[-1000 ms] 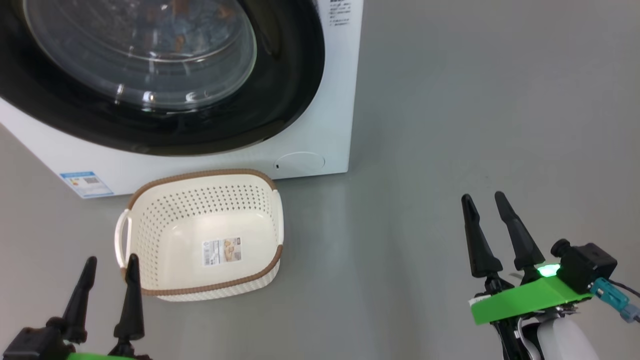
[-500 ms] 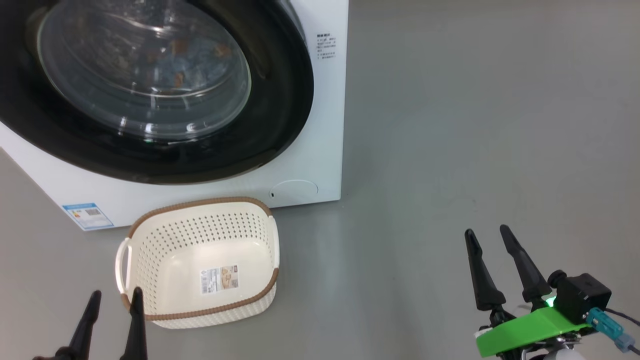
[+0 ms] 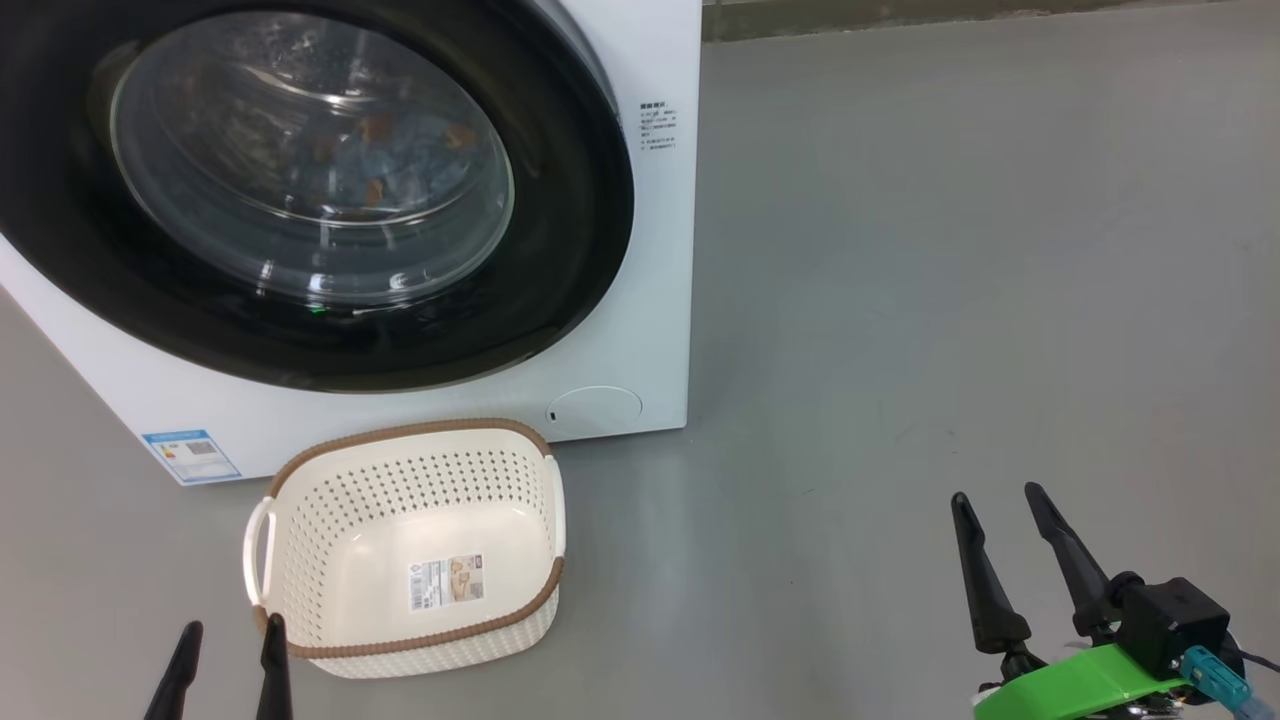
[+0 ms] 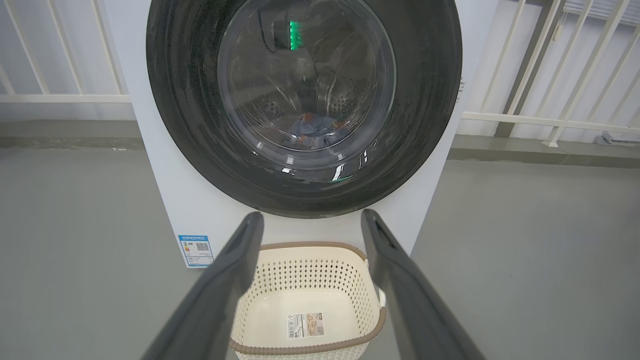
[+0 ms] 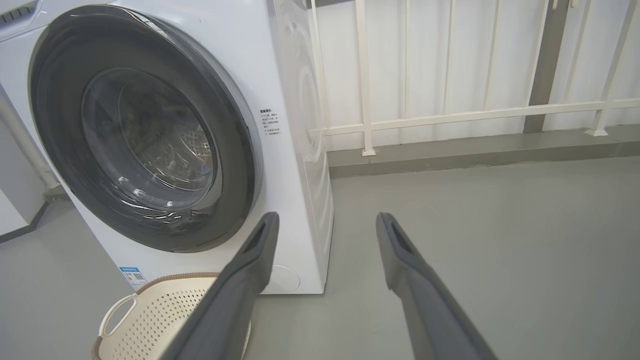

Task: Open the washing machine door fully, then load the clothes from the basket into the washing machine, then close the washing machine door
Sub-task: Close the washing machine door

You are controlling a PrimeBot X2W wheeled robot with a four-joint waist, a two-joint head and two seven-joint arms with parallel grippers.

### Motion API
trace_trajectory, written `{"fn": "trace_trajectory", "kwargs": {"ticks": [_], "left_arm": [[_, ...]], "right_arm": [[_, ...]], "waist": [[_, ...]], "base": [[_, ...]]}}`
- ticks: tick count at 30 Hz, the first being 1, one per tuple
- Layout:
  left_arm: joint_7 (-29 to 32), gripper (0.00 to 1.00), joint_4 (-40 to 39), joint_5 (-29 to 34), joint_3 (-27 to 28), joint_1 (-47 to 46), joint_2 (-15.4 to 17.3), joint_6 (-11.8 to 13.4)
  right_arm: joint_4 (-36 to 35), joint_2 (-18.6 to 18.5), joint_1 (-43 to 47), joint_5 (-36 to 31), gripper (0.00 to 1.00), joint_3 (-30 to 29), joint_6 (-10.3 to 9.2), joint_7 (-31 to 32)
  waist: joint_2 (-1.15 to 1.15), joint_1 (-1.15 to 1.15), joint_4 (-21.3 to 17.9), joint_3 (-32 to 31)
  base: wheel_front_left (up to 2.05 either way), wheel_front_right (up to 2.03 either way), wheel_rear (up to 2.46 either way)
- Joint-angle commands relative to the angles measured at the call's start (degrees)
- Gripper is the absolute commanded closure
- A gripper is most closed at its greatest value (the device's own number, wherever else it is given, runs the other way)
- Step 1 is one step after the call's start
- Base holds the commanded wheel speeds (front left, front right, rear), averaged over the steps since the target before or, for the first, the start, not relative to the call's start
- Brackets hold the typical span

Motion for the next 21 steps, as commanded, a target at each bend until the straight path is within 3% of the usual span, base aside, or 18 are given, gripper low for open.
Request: {"fn": "trace_trajectory", "kwargs": {"ticks": [1,21], "left_arm": [[-0.5,0.0,-1.1,0.4,2.2,-1.2,0.5,-0.2],[-0.5,0.0,-0.6,1.4,2.8,-1.0,-0.2,-0.2]], "right_arm": [[-1.7,-0.1,-0.4,-0.6,0.0,1.0,0.08,-0.3],[-1.9,-0.1,-0.3,-2.1,0.0,-0.3,0.08,-0.3]], "waist": [[0.0,0.0,0.1,0.0],[0.0,0.0,1.1,0.3]], "base": [[0.0,0.0,0.0],[0.0,0.0,0.0]]}}
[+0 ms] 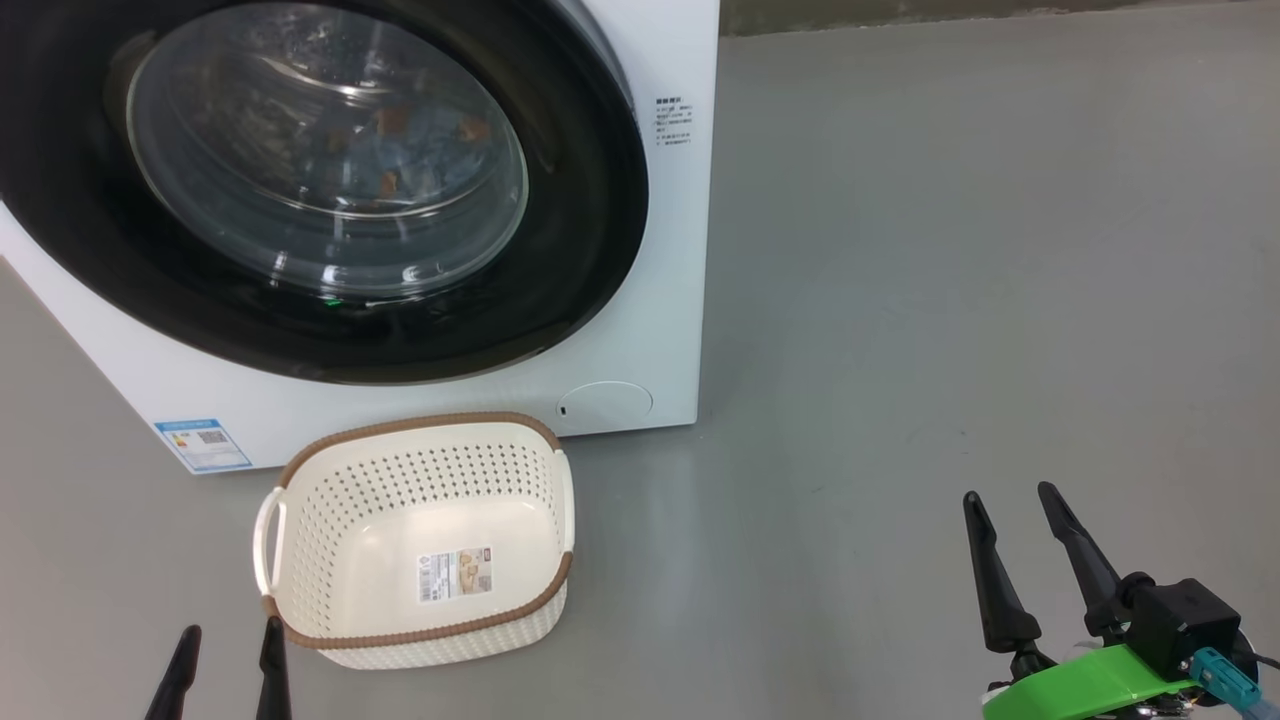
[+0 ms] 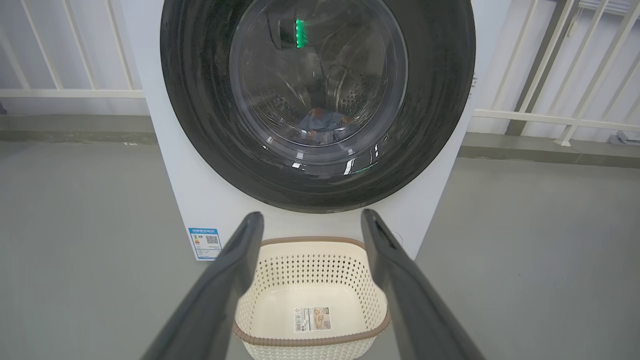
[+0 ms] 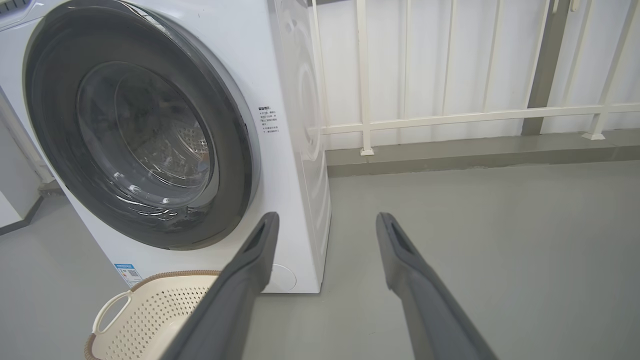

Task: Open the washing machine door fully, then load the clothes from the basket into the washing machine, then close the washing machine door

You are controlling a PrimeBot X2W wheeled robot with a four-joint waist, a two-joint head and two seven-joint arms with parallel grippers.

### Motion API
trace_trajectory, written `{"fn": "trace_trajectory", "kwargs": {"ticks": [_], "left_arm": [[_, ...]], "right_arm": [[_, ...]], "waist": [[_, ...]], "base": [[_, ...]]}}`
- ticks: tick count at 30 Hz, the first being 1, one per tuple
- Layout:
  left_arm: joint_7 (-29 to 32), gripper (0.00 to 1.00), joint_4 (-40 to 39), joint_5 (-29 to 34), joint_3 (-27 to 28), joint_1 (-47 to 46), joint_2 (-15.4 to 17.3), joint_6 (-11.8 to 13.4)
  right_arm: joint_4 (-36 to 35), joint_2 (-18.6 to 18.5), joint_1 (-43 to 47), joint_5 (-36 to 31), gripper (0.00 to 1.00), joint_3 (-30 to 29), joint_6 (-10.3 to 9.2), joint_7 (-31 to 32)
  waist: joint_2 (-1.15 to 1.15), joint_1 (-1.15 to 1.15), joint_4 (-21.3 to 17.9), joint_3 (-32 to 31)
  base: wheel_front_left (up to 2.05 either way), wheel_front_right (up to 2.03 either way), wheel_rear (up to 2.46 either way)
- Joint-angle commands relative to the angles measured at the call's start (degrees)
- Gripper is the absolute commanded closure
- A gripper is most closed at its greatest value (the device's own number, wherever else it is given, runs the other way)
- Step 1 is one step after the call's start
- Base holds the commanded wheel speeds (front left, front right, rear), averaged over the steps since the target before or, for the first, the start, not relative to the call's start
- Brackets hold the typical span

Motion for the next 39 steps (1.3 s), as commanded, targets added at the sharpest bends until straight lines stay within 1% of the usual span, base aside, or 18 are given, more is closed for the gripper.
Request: {"fn": "trace_trajectory", "kwargs": {"ticks": [1,11,12,16,19,24,28,39], "left_arm": [[-0.5,0.0,-1.0,0.5,2.1,-1.0,0.5,-0.2],[-0.5,0.0,-1.4,-0.1,1.1,-1.1,0.8,-0.2],[0.0,1.0,0.0,-0.1,-0.6,0.0,0.1,0.0],[0.3,1.0,2.7,-0.2,-1.2,0.0,-1.4,0.0],[0.8,1.0,3.0,-1.9,-1.2,-0.2,-1.5,0.0],[1.5,1.0,3.1,-4.4,-1.1,-0.6,-1.5,0.0],[2.1,1.0,3.3,-6.9,-1.0,-1.1,-1.5,0.0],[3.9,1.0,3.7,-13.9,-0.6,-2.4,-1.5,0.0]], "right_arm": [[-1.3,-0.2,-0.7,-0.5,0.0,1.1,0.08,-0.3],[-0.9,-0.2,-1.1,-0.6,0.0,0.9,0.08,-0.3],[0.4,0.0,0.0,0.0,1.0,-0.3,0.0,0.0],[3.5,0.2,0.3,0.2,1.0,-0.1,0.0,0.1],[3.7,0.2,0.2,2.0,1.0,0.0,0.0,0.4],[3.8,0.0,0.1,4.8,1.0,0.0,0.0,1.0],[4.0,-0.1,-0.1,7.6,1.0,0.1,0.01,1.5],[4.5,-0.4,-0.8,15.1,1.0,0.1,0.01,3.1]], "waist": [[0.0,0.0,0.1,0.1],[0.0,0.0,0.5,0.1],[0.0,0.0,0.5,0.1],[0.0,0.0,0.5,0.1],[0.0,0.02,0.5,0.1],[0.0,0.13,0.4,0.0],[0.0,0.02,0.4,0.0],[0.0,0.0,0.3,0.0]], "base": [[0.0,0.0,0.0],[0.0,0.0,0.0],[0.0,0.0,0.0],[0.0,0.0,0.0],[0.0,0.0,0.0],[0.0,0.0,0.0],[0.0,0.0,0.0],[0.0,0.0,0.0]]}}
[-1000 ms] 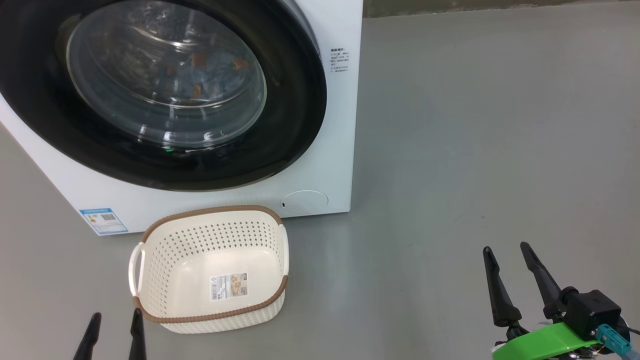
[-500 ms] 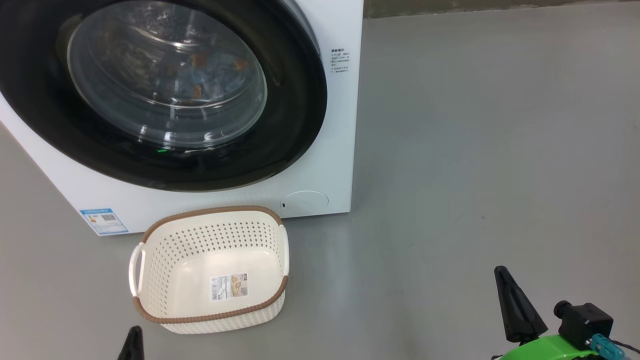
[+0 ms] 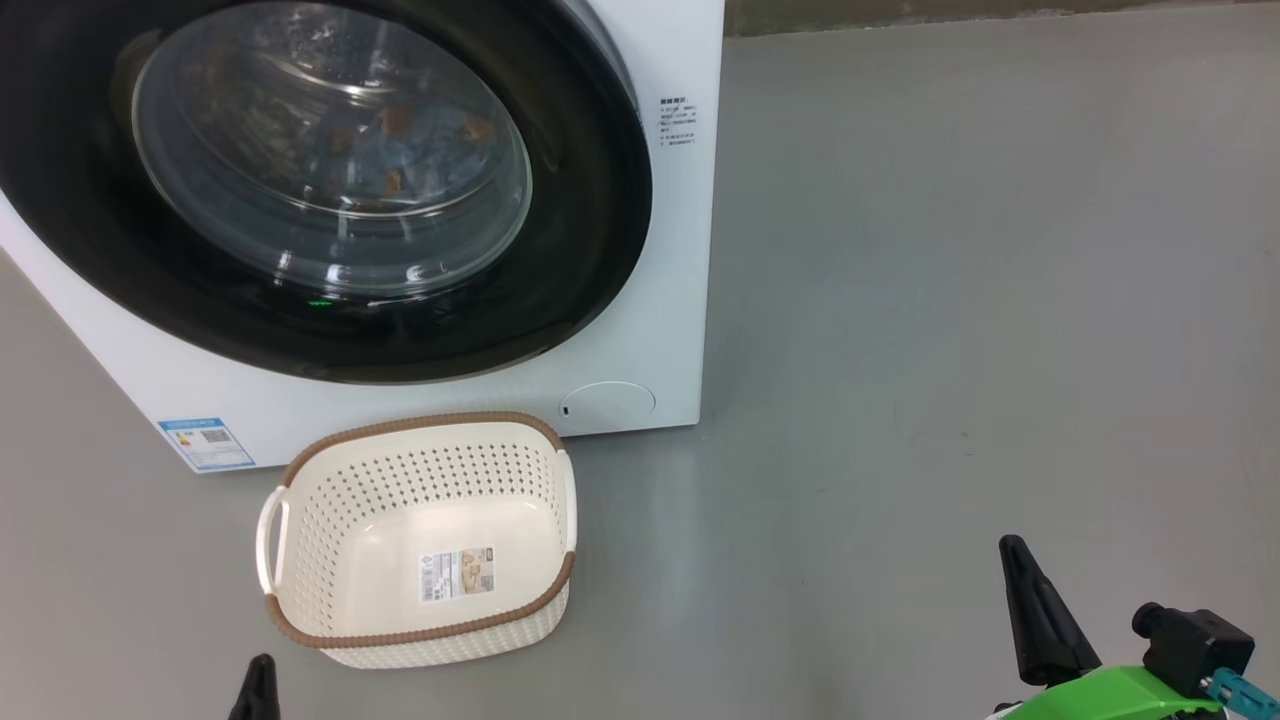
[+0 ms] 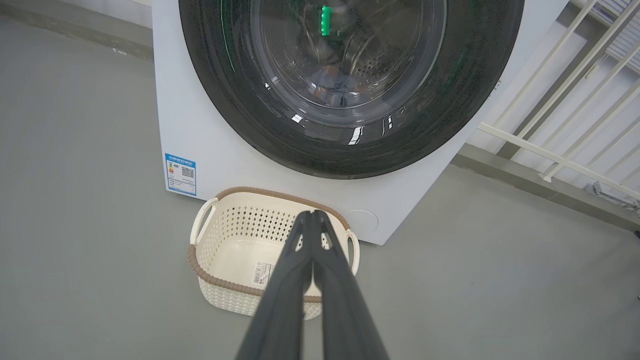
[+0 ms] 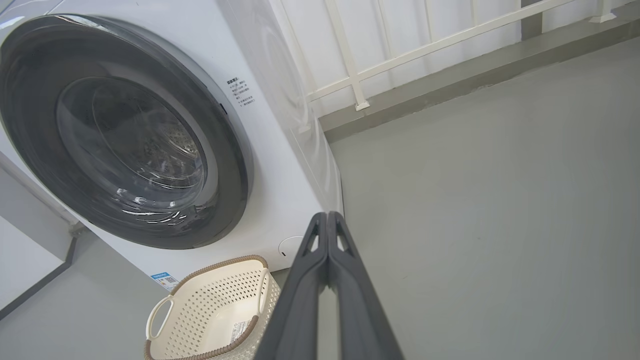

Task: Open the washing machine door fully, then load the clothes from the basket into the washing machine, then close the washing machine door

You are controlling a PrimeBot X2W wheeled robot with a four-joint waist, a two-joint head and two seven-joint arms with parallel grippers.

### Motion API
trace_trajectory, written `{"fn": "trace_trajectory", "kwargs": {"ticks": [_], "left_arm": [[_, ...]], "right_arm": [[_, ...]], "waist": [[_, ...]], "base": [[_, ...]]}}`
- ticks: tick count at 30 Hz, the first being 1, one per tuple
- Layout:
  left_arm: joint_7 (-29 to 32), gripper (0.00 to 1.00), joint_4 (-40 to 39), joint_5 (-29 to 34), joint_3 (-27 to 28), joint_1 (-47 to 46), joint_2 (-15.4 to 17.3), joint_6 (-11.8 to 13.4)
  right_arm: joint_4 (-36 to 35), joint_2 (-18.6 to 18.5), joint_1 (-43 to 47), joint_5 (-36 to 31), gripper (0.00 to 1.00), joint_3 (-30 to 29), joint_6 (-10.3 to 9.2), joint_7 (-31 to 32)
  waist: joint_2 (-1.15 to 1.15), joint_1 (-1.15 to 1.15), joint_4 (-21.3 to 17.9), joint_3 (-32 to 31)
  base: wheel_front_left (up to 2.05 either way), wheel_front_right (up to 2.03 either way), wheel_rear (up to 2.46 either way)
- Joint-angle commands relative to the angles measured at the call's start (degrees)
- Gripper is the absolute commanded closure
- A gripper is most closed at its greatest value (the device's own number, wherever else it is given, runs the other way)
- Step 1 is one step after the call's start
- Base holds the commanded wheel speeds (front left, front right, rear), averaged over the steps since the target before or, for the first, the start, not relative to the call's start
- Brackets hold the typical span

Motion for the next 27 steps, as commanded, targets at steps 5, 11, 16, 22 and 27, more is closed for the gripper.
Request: {"fn": "trace_trajectory", "kwargs": {"ticks": [5,11,16,22,27], "left_arm": [[0.9,1.0,-0.9,-4.6,1.0,-2.7,0.7,0.0],[1.9,1.0,-0.6,-8.4,1.2,-3.4,0.7,0.0],[2.7,1.0,-0.5,-11.5,1.3,-4.0,0.7,-0.1],[3.7,1.0,-0.3,-15.3,1.6,-4.7,0.6,-0.1],[4.5,1.0,-0.1,-18.5,1.7,-5.2,0.6,-0.1]], "right_arm": [[-1.0,-0.8,-2.0,4.9,1.0,0.1,0.02,1.1],[-0.8,-0.9,-2.3,9.0,1.0,0.1,0.02,2.0],[-0.6,-1.0,-2.6,12.3,1.0,0.0,0.02,2.8],[-0.4,-1.1,-2.9,16.3,1.0,0.0,0.03,3.7],[-0.2,-1.2,-3.1,19.7,1.0,-0.1,0.03,4.5]], "waist": [[0.0,-0.01,-0.1,0.0],[0.0,-0.01,-0.1,-0.1],[0.0,-0.01,-0.2,-0.1],[0.0,-0.01,-0.2,-0.2],[0.0,-0.01,-0.3,-0.2]], "base": [[0.0,0.0,0.0],[0.0,0.0,0.0],[0.0,0.0,0.0],[0.0,0.0,0.0],[0.0,0.0,0.0]]}}
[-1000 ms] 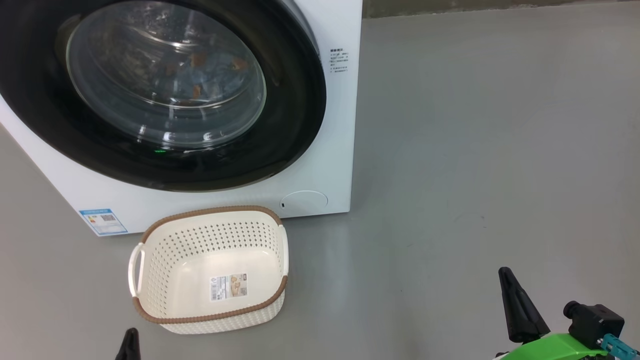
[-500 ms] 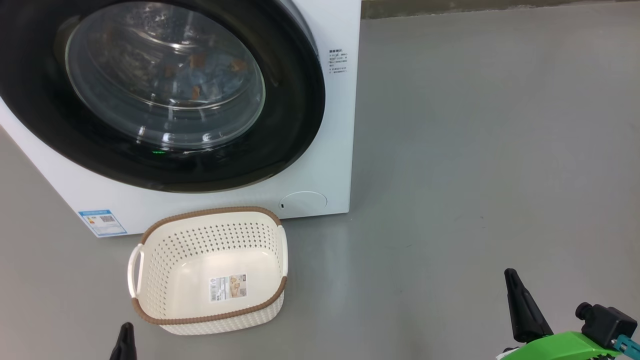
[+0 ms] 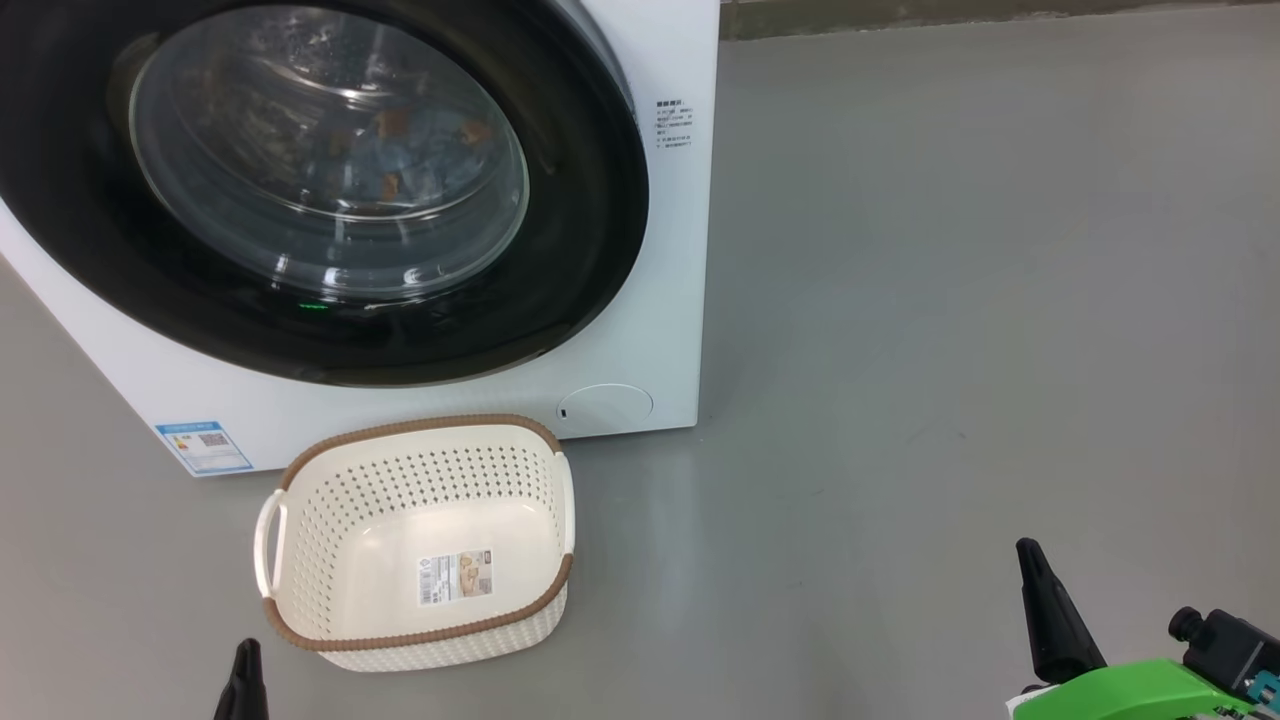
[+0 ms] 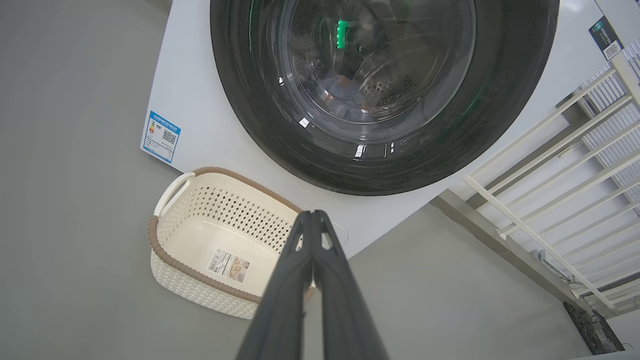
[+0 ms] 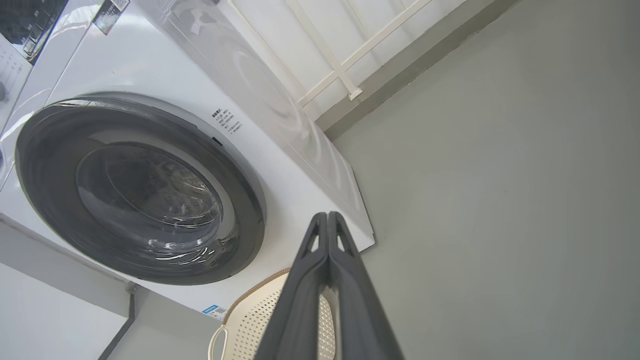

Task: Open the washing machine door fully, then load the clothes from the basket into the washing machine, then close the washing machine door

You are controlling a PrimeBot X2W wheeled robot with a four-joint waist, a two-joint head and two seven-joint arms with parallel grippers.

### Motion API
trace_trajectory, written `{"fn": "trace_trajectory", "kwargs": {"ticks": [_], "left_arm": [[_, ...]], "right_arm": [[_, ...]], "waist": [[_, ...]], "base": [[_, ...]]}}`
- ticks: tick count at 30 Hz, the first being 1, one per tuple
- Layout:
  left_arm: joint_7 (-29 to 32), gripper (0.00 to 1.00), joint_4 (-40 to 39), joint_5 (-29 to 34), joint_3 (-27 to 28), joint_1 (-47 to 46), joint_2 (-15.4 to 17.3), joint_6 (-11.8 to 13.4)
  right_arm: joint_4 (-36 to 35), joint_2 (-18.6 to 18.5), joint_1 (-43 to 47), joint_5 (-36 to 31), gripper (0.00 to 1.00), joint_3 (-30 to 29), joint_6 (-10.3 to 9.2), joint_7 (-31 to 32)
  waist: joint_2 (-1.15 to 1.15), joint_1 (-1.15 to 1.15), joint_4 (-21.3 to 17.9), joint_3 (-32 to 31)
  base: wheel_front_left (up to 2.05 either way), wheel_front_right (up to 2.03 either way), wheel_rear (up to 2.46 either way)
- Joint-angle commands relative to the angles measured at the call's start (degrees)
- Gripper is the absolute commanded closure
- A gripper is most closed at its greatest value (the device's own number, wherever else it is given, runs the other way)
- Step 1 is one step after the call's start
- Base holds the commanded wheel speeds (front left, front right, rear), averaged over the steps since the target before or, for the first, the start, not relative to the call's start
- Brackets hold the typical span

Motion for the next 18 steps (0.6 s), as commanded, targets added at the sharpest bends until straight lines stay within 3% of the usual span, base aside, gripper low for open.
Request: {"fn": "trace_trajectory", "kwargs": {"ticks": [1,18], "left_arm": [[0.5,1.0,-1.0,-2.0,1.2,-2.7,0.6,-0.1],[3.2,1.0,-0.4,-12.1,1.7,-4.6,0.6,-0.1]], "right_arm": [[-1.1,-0.7,-2.8,2.4,1.0,0.1,0.03,0.4],[-0.5,-0.9,-3.6,13.1,1.0,-0.2,0.04,3.0]], "waist": [[0.0,0.0,0.0,0.0],[0.0,-0.01,-0.2,-0.1]], "base": [[0.0,0.0,0.0],[0.0,0.0,0.0]]}}
